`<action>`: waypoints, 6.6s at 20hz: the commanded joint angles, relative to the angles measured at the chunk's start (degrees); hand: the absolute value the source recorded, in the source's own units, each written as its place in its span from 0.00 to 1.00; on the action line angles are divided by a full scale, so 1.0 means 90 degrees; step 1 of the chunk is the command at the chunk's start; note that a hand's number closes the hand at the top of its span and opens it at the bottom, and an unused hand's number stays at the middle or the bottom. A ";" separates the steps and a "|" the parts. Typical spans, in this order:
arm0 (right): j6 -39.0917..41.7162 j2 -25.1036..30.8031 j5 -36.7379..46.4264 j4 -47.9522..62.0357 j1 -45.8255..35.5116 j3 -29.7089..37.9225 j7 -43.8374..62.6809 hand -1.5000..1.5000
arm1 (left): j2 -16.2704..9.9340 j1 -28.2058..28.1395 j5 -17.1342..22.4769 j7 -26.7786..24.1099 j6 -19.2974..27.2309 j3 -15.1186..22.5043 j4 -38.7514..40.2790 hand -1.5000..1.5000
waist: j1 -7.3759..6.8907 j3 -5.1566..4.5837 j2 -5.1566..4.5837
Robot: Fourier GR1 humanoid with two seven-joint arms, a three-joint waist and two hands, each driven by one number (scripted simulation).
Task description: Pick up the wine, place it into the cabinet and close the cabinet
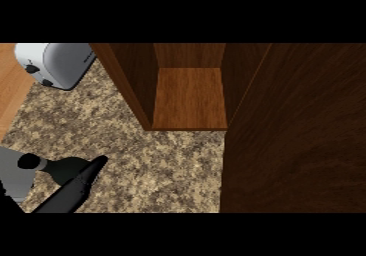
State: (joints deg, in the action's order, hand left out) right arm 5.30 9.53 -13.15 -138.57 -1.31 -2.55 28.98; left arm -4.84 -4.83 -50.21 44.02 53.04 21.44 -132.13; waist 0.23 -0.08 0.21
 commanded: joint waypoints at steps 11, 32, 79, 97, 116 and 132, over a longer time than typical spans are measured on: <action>-0.0101 0.0018 -0.0464 -0.1165 0.0310 0.0051 0.0628 0.00 | -0.0539 -0.0757 0.3187 -0.1709 0.1111 -0.0160 0.0474 0.00 | 0.0032 -0.0011 0.0005; -0.0193 0.0119 -0.0587 -0.1074 -0.0293 0.0387 0.1025 0.00 | 0.0392 -0.1179 0.7491 -0.6733 -0.1319 -0.2568 0.3215 0.00 | 0.0018 -0.0002 -0.0007; -0.0148 -0.0170 -0.0360 -0.1221 -0.0578 0.0266 0.1533 0.00 | 0.0358 0.0058 0.9278 -0.9643 -0.4149 -0.3730 0.7540 0.00 | 0.0022 0.0004 -0.0008; 0.0203 -0.0353 -0.0078 -0.0541 -0.0336 0.0064 0.0717 0.00 | -0.1096 0.0250 0.7848 -0.9002 -0.6368 -0.1929 0.7744 1.00 | 0.0141 0.0019 0.0013; 0.0160 -0.0357 -0.0280 -0.1199 -0.0012 0.0150 0.1136 0.00 | -0.1238 -0.0353 0.8079 -0.8234 -0.6499 -0.1997 0.4685 1.00 | -0.0006 0.0015 0.0011; 0.0178 -0.0264 -0.0460 -0.0903 -0.0514 0.0384 0.1244 0.00 | -0.0149 0.1075 0.6890 -0.5083 -0.4548 -0.0491 0.2676 1.00 | 0.0047 0.0012 -0.0007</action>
State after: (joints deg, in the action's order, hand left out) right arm 7.92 6.40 -11.94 -138.82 -5.35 -0.03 35.39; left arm -8.77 -0.73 14.05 -7.44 8.60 14.81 -106.71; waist 0.46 0.05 0.16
